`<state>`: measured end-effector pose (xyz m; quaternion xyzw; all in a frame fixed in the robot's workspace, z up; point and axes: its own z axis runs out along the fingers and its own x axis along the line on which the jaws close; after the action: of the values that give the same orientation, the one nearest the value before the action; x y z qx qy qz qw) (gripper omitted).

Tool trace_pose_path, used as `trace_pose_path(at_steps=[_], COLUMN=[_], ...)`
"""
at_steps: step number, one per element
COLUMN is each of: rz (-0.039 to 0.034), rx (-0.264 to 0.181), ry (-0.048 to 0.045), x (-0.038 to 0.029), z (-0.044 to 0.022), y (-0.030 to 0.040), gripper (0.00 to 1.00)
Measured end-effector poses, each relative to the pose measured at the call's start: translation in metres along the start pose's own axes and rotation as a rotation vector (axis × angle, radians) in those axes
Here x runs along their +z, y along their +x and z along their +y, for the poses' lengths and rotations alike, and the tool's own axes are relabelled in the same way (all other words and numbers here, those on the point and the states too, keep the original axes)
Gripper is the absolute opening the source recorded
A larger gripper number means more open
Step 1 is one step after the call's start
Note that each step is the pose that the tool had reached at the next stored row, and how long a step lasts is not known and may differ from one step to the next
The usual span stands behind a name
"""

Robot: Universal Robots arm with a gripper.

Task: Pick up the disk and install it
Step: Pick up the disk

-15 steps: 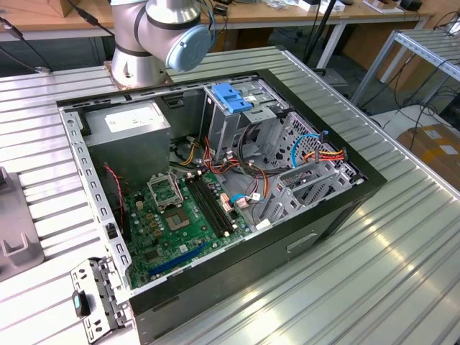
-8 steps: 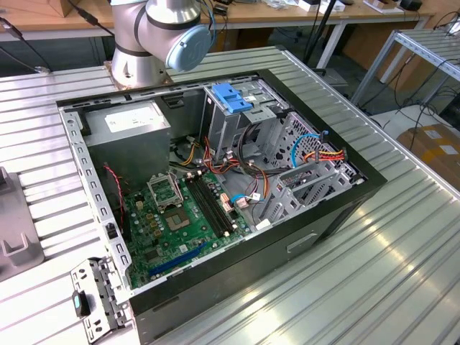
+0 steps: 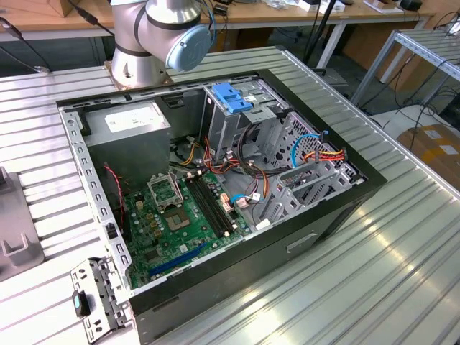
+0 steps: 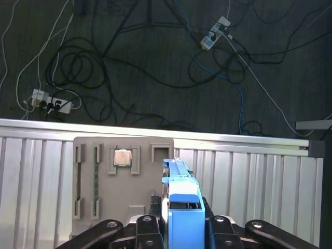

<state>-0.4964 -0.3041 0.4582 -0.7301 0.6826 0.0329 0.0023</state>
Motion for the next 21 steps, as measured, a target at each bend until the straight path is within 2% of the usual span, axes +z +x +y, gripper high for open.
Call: trace_pose_path(at_steps=[21], rz=[0.0], rx=[0.0], ry=[-0.0001], x=[-0.0072], z=[0.0003], y=[-0.0004], gripper=[0.37])
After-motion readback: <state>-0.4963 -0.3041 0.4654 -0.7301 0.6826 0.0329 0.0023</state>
